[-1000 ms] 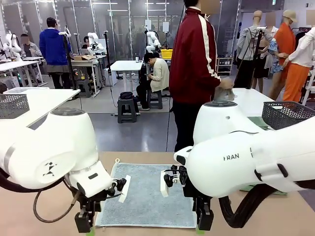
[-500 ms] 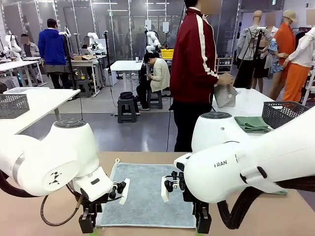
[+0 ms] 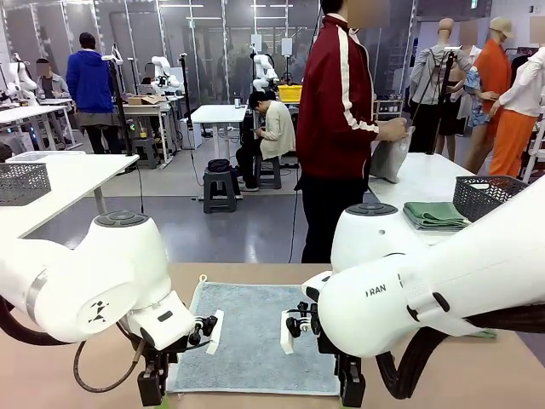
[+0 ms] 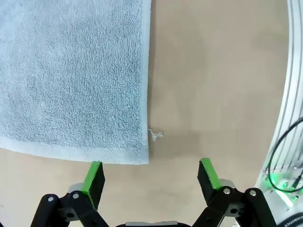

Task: Fold the towels and place them in the basket.
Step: When a person lays out a Towel with hook on the table, fold it in half twice.

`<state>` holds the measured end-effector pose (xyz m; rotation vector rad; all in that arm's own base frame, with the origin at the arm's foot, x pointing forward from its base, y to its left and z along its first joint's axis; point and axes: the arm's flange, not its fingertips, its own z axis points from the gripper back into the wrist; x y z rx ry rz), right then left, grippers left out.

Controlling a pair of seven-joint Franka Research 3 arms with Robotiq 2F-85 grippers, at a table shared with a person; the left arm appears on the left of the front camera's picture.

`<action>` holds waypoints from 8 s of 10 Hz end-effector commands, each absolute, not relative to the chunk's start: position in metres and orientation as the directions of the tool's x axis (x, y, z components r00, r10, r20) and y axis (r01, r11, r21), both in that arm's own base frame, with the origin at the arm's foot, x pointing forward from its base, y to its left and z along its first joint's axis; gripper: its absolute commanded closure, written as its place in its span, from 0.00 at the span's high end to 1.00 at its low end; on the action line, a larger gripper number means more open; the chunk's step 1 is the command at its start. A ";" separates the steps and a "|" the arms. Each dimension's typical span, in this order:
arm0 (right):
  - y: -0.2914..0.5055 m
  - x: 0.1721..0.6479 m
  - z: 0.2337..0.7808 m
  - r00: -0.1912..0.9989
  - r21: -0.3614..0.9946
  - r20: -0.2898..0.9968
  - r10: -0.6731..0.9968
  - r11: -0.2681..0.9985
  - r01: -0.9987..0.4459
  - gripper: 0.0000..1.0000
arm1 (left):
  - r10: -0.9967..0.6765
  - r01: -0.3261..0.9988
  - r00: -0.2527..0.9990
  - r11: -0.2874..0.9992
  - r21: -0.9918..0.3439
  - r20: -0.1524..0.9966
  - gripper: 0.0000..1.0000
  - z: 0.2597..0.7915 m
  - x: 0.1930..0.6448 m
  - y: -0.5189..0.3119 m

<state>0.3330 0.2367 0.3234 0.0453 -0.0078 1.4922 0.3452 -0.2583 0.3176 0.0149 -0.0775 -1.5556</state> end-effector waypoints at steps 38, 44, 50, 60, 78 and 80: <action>0.240 0.356 0.292 0.029 -0.027 -0.002 1.000 0.028 -0.999 0.00 | -0.999 0.996 -0.044 -0.041 0.080 0.031 0.00 0.290 0.374 -0.263; 0.249 0.356 0.313 0.029 -0.023 0.001 1.000 0.029 -0.999 0.00 | -0.997 0.996 -0.057 -0.053 0.074 0.057 0.00 0.312 0.368 -0.268; 0.235 0.411 0.373 -0.023 -0.099 -0.049 0.999 -0.028 -0.995 0.00 | -0.998 0.988 -0.066 -0.065 0.143 0.004 0.00 0.374 0.421 -0.262; 0.232 0.475 0.396 -0.022 -0.142 0.007 1.000 -0.021 -0.990 0.00 | -0.999 0.986 -0.036 -0.031 0.161 0.027 0.00 0.401 0.477 -0.263; 0.193 0.606 0.355 -0.110 -0.054 0.036 0.993 -0.108 -0.993 0.04 | -0.999 0.999 -0.035 -0.034 0.031 0.019 0.07 0.375 0.634 -0.255; 0.193 0.611 0.337 -0.107 -0.097 0.037 0.994 -0.103 -0.990 0.04 | -0.999 0.999 -0.028 -0.026 0.046 0.026 0.07 0.357 0.638 -0.254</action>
